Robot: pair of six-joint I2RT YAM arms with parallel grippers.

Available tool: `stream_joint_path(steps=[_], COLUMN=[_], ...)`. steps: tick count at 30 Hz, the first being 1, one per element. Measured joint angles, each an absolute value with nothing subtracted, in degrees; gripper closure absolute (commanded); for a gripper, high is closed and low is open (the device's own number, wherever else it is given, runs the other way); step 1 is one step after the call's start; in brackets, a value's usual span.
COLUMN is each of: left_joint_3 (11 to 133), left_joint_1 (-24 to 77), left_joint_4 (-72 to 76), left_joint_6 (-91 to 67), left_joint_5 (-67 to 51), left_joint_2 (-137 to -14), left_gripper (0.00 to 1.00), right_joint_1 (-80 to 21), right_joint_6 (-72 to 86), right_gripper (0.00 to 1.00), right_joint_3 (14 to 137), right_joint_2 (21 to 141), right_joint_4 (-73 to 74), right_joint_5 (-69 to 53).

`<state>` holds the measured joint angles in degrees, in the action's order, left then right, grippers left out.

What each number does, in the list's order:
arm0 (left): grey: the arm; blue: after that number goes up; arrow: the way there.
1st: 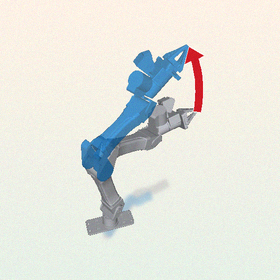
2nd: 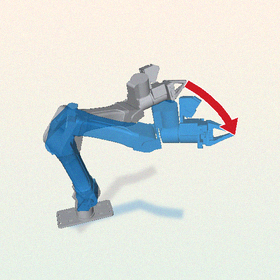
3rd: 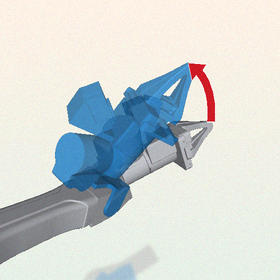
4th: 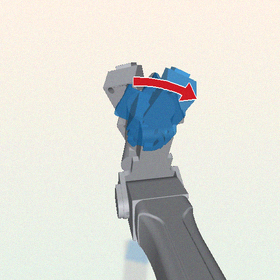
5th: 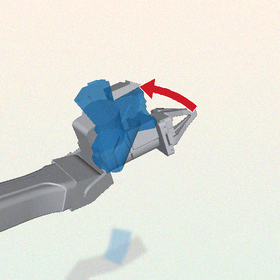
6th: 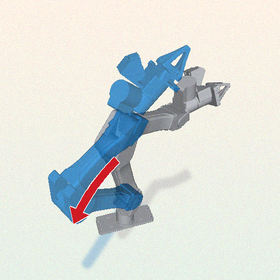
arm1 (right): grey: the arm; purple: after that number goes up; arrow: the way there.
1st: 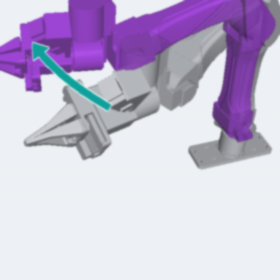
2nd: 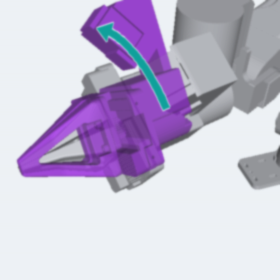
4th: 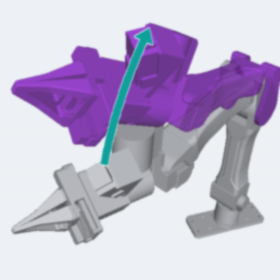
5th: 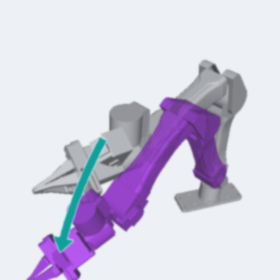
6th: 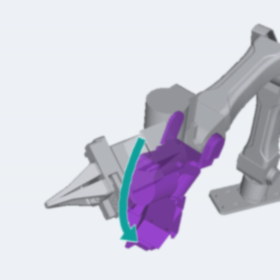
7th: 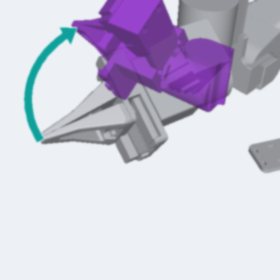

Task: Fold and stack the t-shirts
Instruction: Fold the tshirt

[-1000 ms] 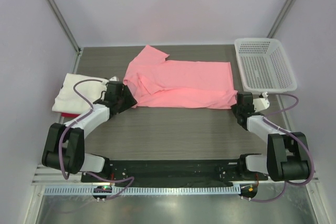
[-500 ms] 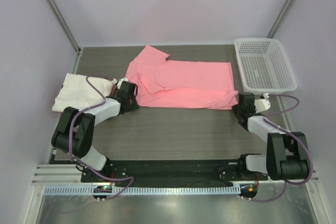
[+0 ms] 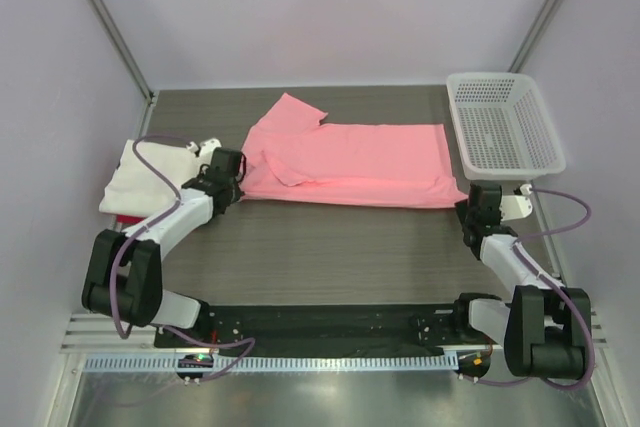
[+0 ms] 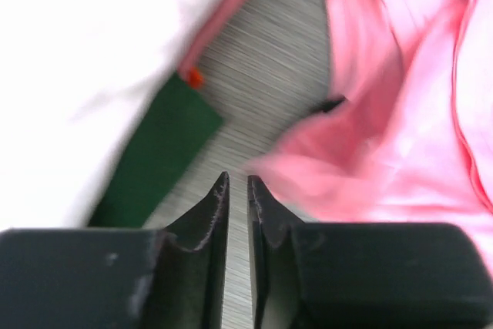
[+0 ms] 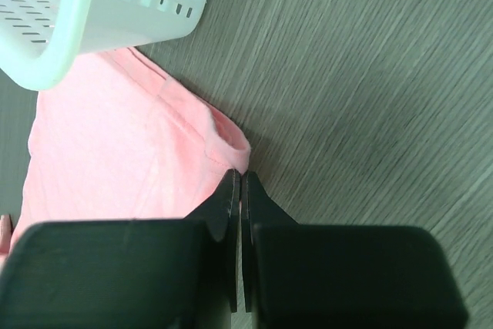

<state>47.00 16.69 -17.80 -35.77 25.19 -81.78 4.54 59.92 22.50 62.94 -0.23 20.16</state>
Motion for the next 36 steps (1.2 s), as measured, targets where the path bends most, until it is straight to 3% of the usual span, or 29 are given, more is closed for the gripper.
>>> stream_joint_path(steps=[3, 4, 5, 10, 16, 24, 36], left_joint_3=[46.9, 46.9, 46.9, 44.7, 37.6, 23.6, 16.8], left_joint_1=[14.7, 13.7, 12.9, 11.6, 14.1, 22.5, 30.8], left_joint_4=[-19.4, -19.9, -20.4, -21.5, -18.3, -6.9, 12.1], left_joint_6=[-36.0, -36.4, -36.7, -38.6, -43.5, -59.1, -72.1], left_joint_5=[27.5, 28.0, 28.4, 27.4, 16.5, 8.8, 17.7], left_joint_2=[-79.4, -79.2, -79.2, -77.3, -65.1, -53.8, -61.5], left_gripper=[0.61, 0.49, 0.46, 0.42, 0.36, 0.41, 0.43], right_joint_1=[4.8, 5.0, 5.1, 5.2, 5.2, 5.2, 5.2], right_joint_6=[59.9, 59.9, 59.9, 59.9, 59.9, 59.9, 59.9], right_gripper=[0.99, 0.99, 0.99, 0.99, 0.99, 0.99, 0.99], right_joint_3=[22.5, 22.4, 22.2, 21.5, 21.0, 21.0, 20.5], right_joint_2=[62.4, 62.4, 62.4, 62.5, 62.5, 62.5, 62.8], right_joint_4=[0.6, 0.8, 1.0, 1.9, 2.2, 2.2, 1.3], right_joint_5=[20.6, 20.7, 20.8, 20.9, 20.9, 20.8, 20.2])
